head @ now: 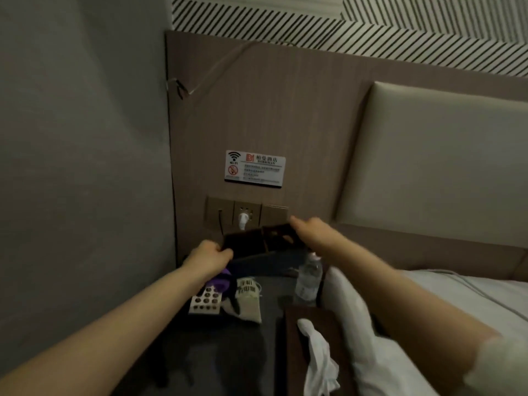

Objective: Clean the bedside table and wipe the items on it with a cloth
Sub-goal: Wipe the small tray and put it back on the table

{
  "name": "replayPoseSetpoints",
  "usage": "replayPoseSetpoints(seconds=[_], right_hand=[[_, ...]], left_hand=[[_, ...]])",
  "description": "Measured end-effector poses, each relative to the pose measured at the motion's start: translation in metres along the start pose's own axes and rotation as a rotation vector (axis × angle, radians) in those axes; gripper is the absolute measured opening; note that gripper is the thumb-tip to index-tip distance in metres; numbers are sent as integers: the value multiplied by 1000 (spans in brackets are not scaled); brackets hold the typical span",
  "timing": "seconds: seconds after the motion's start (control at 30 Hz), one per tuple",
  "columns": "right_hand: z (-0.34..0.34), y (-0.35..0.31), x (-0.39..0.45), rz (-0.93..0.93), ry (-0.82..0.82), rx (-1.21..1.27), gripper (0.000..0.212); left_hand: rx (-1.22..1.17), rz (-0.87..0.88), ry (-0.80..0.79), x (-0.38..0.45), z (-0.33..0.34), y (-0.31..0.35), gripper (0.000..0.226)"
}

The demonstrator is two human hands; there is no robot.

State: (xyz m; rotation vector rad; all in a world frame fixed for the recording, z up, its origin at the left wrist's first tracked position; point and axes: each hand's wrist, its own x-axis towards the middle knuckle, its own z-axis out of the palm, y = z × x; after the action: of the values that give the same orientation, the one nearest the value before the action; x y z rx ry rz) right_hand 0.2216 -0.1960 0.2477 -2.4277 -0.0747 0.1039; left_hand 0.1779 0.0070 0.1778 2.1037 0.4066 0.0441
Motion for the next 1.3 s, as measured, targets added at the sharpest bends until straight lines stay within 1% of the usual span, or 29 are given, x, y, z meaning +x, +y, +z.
replayPoseSetpoints(seconds=[0.07,0.13,0.23,0.33,0.37,0.47,0.5,0.6,0.73,0.83,0.93,0.97,1.0,1.07,1.13,1.23,1.3], right_hand=[[-20,-5,38,-21,61,43,51],[-39,-4,70,-14,78,110,54],[-62,14,103,54,-41,200,61],[-70,50,131,110,-157,230,73],[-69,64,139,122,-189,242,76],[-57,105,160,161,-270,325,83],[-50,117,167,173,-285,363,85],[-25,144,183,208,-295,511,92],[2,174,196,238,-353,721,100],[19,194,197,305,-414,764,102],[40,215,196,364,-473,761,100],[48,221,197,379,-474,768,97],[55,226,198,399,-463,780,92],[69,231,199,457,-420,793,81],[80,233,199,515,-385,781,75],[87,238,199,560,-351,791,80],[89,240,199,577,-326,834,79]], left_hand=[[-9,50,63,36,3,25,26],[-75,79,105,69,12,50,29],[-169,60,70,108,33,69,31],[-141,12,-22,139,61,69,35],[-129,-6,-47,148,71,66,38],[-151,-64,-96,173,98,52,59],[-159,-81,-114,179,106,46,61],[-168,-118,-140,197,127,29,50],[-164,-136,-125,217,154,3,49],[-63,-129,-147,221,171,-18,45],[48,-128,-180,221,189,-39,30],[96,-126,-194,220,194,-45,23],[150,-123,-206,219,199,-50,22],[242,-113,-226,218,207,-55,23],[303,-105,-237,217,211,-57,21],[378,-88,-213,218,214,-57,25],[392,-85,-207,219,215,-55,24]])
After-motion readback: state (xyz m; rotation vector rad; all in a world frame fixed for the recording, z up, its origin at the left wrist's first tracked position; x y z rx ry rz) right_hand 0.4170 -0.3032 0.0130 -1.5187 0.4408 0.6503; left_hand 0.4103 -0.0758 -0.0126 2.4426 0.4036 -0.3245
